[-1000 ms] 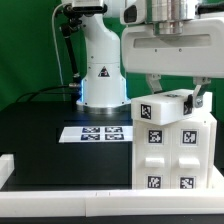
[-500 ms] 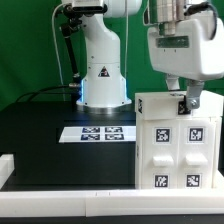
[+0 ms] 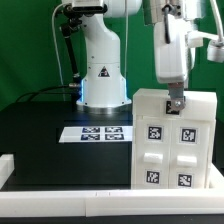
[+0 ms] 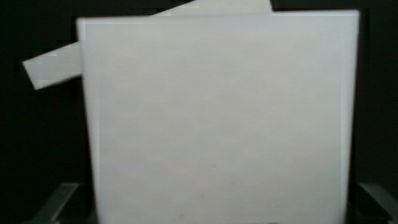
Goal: Assemble cabinet
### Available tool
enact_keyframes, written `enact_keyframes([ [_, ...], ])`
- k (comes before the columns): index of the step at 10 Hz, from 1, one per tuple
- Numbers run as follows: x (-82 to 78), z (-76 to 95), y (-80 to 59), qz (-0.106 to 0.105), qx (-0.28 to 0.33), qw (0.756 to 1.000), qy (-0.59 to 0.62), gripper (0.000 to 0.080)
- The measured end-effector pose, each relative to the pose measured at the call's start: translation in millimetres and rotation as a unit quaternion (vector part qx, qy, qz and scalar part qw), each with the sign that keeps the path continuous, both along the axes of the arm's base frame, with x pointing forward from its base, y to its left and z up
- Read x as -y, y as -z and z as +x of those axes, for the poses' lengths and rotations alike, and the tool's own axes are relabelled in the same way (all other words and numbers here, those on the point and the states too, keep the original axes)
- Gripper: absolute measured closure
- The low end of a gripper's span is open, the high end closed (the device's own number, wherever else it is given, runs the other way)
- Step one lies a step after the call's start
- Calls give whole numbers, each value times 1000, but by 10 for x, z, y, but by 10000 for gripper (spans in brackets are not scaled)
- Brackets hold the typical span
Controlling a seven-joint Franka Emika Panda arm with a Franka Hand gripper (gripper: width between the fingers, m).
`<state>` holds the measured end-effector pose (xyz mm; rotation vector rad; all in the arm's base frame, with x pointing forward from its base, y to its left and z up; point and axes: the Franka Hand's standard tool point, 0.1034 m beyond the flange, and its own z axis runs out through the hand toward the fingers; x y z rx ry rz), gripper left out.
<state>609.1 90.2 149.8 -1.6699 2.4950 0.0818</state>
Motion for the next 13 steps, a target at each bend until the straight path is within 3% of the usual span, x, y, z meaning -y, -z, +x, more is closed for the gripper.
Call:
enact_keyframes([
  [2, -18, 11, -11, 17, 1, 1000, 19, 238],
  [3, -40, 6, -2, 18, 1, 1000, 18, 166],
  [4, -53, 1, 6, 17, 2, 1000, 0, 166],
  [5, -59, 1, 3, 17, 3, 1000, -1, 37],
  [11, -230, 109, -333, 31, 30, 999, -12, 2],
  [13, -231, 96, -314, 30, 29, 999, -16, 2],
])
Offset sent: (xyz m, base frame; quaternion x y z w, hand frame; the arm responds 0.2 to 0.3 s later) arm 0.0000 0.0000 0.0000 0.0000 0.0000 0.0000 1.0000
